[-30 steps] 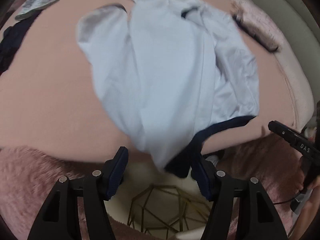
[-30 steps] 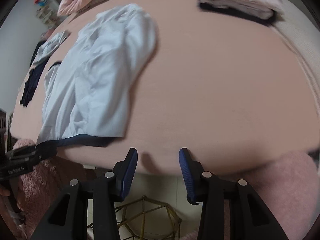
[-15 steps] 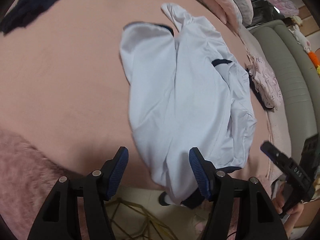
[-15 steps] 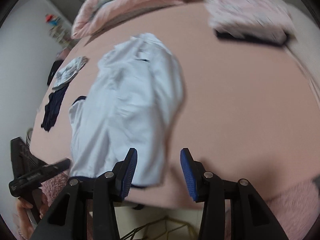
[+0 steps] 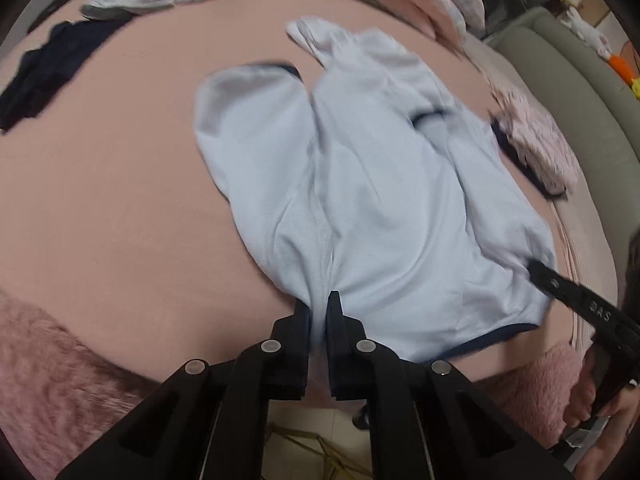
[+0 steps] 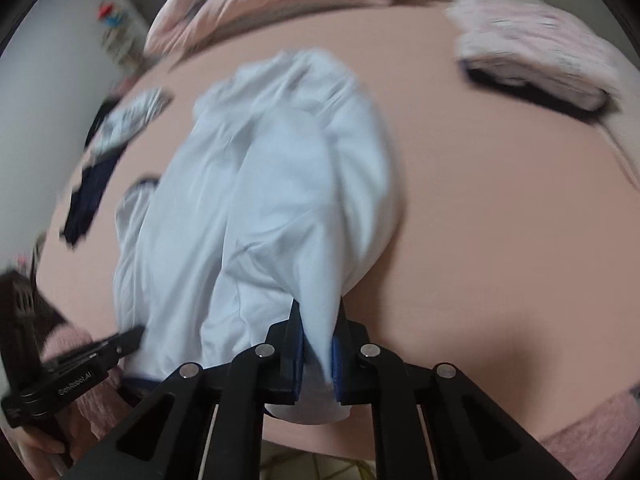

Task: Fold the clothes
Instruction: 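Grasp the shirt hem with the left gripper and pull it straight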

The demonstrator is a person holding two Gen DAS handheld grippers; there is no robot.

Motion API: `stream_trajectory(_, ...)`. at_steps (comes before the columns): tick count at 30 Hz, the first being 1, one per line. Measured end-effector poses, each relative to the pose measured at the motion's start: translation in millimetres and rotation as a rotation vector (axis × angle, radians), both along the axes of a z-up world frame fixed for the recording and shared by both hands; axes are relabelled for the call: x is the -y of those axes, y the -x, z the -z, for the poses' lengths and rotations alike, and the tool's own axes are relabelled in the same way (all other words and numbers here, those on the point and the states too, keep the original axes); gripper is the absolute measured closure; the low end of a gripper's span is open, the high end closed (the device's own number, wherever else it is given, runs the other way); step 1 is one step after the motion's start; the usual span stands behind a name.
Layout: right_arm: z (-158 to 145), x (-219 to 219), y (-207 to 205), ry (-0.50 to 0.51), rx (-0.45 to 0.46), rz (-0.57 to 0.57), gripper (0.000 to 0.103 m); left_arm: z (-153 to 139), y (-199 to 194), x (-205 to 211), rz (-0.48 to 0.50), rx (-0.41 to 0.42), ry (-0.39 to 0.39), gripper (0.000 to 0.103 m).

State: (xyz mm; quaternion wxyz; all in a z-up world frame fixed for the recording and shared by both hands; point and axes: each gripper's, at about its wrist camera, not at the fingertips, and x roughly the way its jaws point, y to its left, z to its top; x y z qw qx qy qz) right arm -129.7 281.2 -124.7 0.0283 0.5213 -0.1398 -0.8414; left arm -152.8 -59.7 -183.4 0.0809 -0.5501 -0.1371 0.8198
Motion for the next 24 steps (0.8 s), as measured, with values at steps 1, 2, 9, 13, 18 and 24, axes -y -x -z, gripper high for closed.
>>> stream_trajectory(1, -3, -8, -4, 0.005, -0.002, 0.026, 0.096, -4, 1, 5, -0.011, -0.012, 0.002, 0.097)
stream_trajectory(2, -3, -17, -10, 0.018, 0.008, 0.046, 0.096, -8, 1, 10, -0.024, -0.023, 0.005, 0.097)
stream_trajectory(9, 0, -41, -38, -0.121, 0.079, 0.119, 0.095, -11, 8, 38, -0.072, 0.025, -0.125, 0.097)
stream_trajectory(13, -27, -19, -25, -0.088, -0.026, 0.085, 0.072, 1, 3, 26, -0.072, 0.058, -0.126, 0.091)
stream_trajectory(18, -21, -4, -14, -0.032, -0.032, 0.018, 0.045, 9, -8, 27, -0.096, 0.086, -0.153, 0.070)
stream_trajectory(24, -3, 1, -8, 0.034, -0.006, -0.033, 0.075, 19, -4, 14, -0.062, 0.097, -0.086, 0.070)
